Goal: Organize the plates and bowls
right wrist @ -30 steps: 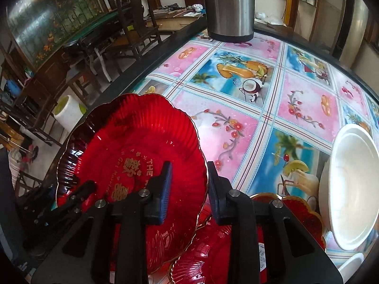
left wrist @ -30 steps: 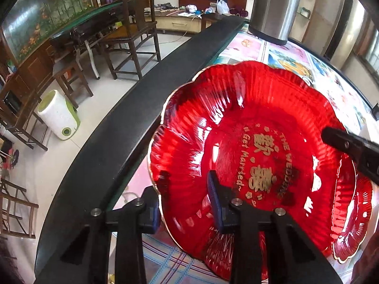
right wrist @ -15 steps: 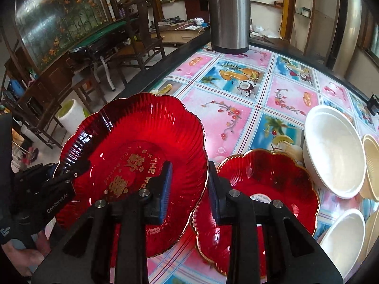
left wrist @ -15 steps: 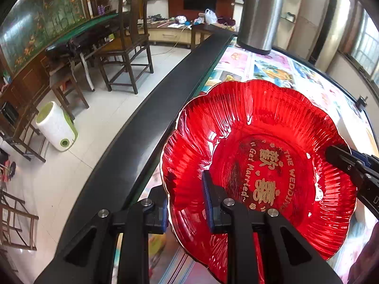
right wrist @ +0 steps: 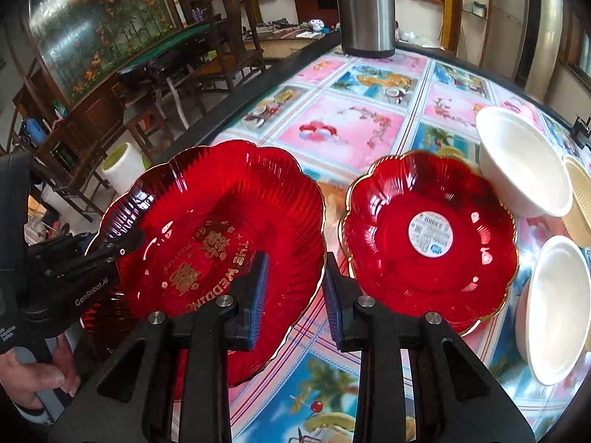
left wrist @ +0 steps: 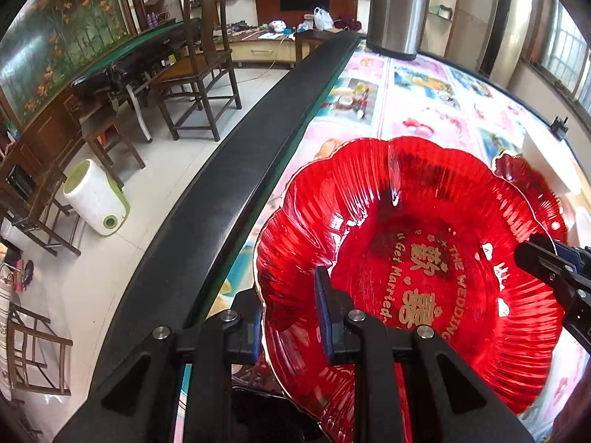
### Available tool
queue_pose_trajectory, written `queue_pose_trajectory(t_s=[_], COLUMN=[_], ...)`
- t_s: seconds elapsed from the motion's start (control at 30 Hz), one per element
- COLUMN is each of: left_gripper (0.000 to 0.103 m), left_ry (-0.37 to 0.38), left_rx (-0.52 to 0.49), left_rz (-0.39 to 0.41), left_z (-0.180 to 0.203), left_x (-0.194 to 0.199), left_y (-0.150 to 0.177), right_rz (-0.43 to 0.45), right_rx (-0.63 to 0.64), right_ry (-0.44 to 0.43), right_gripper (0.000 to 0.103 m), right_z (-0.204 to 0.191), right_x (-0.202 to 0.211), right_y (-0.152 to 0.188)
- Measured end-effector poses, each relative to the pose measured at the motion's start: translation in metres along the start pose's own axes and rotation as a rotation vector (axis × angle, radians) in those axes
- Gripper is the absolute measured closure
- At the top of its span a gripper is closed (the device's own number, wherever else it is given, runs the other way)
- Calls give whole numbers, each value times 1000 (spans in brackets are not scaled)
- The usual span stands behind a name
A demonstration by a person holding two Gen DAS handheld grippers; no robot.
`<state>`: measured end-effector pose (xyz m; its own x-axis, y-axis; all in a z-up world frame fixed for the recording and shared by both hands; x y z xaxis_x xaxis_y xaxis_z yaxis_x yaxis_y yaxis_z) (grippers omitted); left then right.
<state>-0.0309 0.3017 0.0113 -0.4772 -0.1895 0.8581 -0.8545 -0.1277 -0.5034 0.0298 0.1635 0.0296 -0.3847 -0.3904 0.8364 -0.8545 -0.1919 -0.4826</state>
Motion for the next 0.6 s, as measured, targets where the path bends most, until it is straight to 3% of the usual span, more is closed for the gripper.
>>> queue_pose_trajectory(t_s=[0.2, 0.37, 0.43, 0.6], left_gripper=[80, 79, 70, 32], left_ry=[5, 36, 34, 25], left_rx=[6, 44, 62, 98], left_rz=[11, 20, 29, 123], left_z=[0, -8, -12, -16], left_x=[-5, -4, 1, 33], left_y=[12, 18, 19, 19], right_rz=[-42, -26, -35, -7], right_rx=[3, -34, -54, -74], right_ry=[30, 5, -6, -36], right_gripper=[74, 74, 74, 74], right_z=[-1, 3, 5, 10], right_x=[-17, -17, -15, 6], right_y=[12, 15, 16, 23])
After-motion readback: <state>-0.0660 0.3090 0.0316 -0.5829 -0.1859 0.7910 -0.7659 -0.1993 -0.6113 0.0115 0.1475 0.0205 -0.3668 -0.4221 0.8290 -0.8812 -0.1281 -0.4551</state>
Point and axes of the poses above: each gripper's, at about its wrist camera, not at the fingertips, and x roughly against the way its jaws point, z to its right, y to its underside, the point moved 2 cm from there along -x, roughly the way its jaws point, and after that the axes turned 7 degrees about -x, right-handed, at the moved point
